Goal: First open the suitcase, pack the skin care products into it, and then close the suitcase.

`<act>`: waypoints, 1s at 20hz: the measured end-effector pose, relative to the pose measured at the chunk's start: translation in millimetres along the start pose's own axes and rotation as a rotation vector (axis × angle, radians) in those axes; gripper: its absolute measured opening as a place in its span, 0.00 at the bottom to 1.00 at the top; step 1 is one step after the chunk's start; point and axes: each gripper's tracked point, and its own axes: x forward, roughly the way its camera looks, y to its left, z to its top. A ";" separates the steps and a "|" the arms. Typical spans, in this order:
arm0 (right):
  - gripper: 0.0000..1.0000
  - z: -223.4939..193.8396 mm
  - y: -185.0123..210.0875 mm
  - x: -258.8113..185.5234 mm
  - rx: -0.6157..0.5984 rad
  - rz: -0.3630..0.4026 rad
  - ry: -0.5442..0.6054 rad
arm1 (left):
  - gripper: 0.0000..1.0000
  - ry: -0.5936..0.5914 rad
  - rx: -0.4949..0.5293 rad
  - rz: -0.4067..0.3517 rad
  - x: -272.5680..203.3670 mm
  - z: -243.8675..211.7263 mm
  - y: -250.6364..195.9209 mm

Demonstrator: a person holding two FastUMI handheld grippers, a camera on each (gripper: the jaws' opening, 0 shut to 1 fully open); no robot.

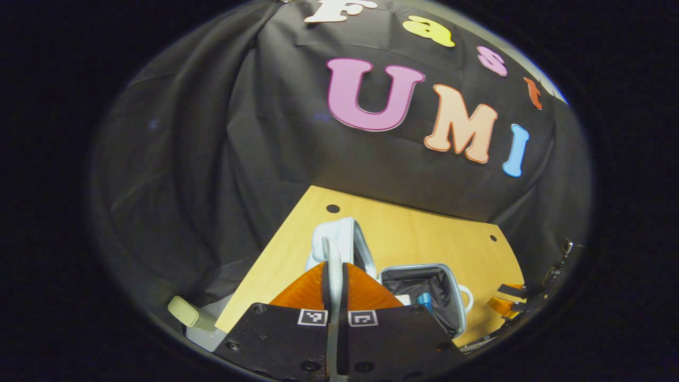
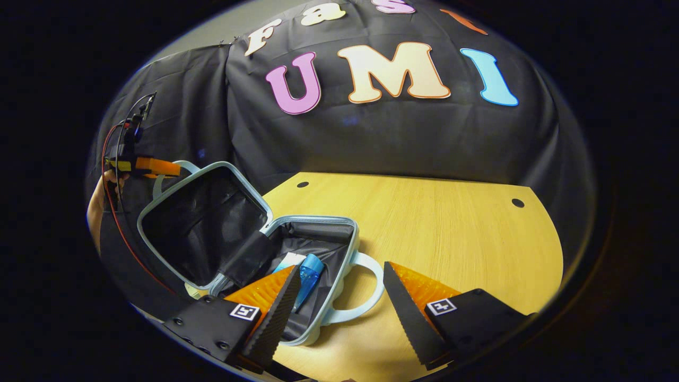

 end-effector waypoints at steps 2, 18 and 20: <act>0.98 0.8 -7.9 -6.1 0.005 -0.003 -0.007 | 0.00 -0.004 0.009 -0.054 -1.1 3.7 -30.3; 0.98 1.5 -91.5 -56.5 0.058 -0.111 -0.053 | 0.00 0.038 -0.048 -0.440 5.3 -27.4 -226.8; 0.98 1.0 -100.6 -63.3 0.067 -0.124 -0.056 | 0.00 0.071 -0.030 -0.467 10.8 -45.5 -248.2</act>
